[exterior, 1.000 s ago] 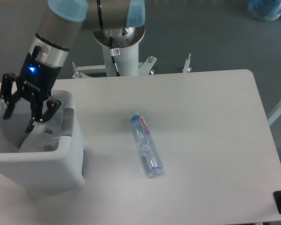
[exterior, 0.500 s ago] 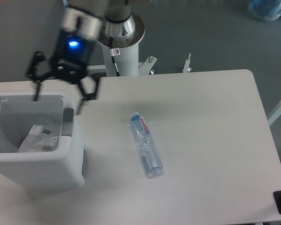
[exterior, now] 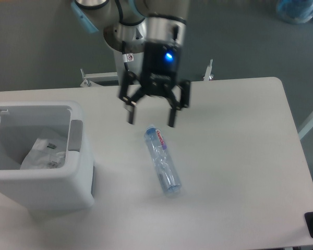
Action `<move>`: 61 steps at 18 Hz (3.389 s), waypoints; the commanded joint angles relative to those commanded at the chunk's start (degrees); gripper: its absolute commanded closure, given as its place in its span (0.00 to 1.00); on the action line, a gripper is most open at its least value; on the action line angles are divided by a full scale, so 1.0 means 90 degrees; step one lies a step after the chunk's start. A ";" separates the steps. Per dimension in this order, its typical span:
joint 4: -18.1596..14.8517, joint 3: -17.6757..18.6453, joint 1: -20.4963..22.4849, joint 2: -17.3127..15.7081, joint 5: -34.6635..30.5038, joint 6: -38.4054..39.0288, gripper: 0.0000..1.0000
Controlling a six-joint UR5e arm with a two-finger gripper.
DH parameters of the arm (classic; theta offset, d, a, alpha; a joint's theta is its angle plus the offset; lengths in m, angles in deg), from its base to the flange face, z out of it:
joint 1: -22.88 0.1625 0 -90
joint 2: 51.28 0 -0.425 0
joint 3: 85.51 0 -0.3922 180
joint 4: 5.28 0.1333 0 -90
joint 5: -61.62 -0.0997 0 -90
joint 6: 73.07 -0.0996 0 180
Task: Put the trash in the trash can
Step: 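Move the open gripper over the clear water bottle and descend, then close the gripper around the bottle's middle and lift it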
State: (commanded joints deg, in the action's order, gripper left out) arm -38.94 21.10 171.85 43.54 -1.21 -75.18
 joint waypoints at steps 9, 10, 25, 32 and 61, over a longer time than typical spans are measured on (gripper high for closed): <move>-0.0361 -0.0087 -0.0166 0.1045 -0.1328 0.0000 0.00; -0.0352 -0.0117 -0.0195 0.1172 -0.1397 0.0000 0.00; -0.0371 -0.0537 -0.0801 0.2238 -0.1886 -0.0663 0.00; -0.0469 -0.0556 -0.0820 0.2354 -0.2081 -0.1504 0.00; -0.0420 -0.0634 -0.0986 0.2872 -0.2501 -0.1377 0.00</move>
State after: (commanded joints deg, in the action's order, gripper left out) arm -42.72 15.39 162.98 69.39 -23.72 -87.57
